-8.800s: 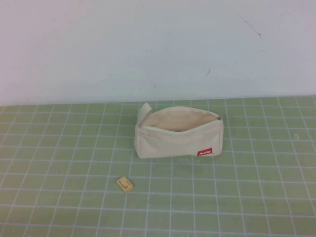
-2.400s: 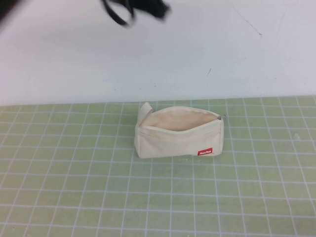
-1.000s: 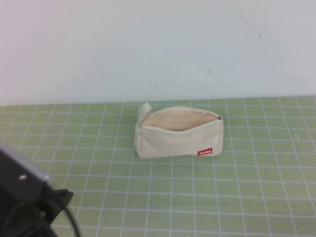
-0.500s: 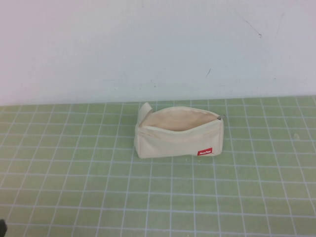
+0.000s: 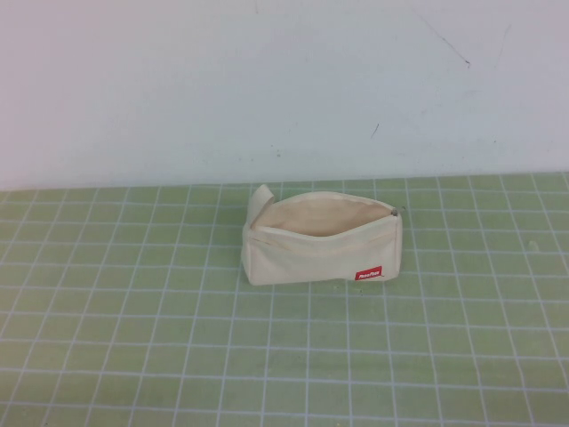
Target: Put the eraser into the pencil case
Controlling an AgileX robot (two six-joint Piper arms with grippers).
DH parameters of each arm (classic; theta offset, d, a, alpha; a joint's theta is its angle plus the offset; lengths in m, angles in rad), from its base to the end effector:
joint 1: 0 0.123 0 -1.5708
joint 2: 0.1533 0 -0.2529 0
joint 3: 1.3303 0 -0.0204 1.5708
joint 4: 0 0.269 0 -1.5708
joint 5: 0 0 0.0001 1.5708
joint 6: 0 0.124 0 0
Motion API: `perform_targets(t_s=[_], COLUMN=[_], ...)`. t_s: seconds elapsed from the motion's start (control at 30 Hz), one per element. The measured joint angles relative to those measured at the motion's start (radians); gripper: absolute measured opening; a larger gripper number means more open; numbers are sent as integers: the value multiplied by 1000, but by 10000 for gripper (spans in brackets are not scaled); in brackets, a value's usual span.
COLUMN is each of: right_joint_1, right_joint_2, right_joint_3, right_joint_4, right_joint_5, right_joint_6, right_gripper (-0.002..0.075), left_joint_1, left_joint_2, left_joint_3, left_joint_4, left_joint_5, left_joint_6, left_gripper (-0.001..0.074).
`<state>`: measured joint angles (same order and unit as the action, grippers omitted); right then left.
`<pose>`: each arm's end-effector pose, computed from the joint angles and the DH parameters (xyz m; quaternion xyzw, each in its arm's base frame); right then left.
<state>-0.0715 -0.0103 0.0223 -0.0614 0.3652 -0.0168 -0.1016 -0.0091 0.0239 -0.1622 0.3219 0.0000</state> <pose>0.1346 -0.0124 0.1641 0.0055 0.8016 -0.0523 0.5955 0.1353 -0.0202 0.1689 -0.0049 0.7883 -0.0984 0.6074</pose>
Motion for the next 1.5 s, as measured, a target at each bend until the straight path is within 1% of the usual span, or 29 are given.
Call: perform_targets(t_s=[0.4,0.57,0.83,1.5], right_joint_1=[0,0,0,0], right_joint_2=[-2,-2,-2,-2], right_joint_3=[0,0,0,0], right_joint_4=[0,0,0,0], right_joint_5=[0,0,0,0], right_joint_6=[0,0,0,0], right_gripper=[-1,-1,-1,-1], left_joint_1=[0,0,0,0], left_joint_2=[0,0,0,0], left_joint_3=[-1,-1,-2,-2], left_joint_4=[-2,17,48,124], left_joint_5=[8,8,9,12], left_joint_6=[0,-56,-93,-97], left_gripper=[0,0,-1,0])
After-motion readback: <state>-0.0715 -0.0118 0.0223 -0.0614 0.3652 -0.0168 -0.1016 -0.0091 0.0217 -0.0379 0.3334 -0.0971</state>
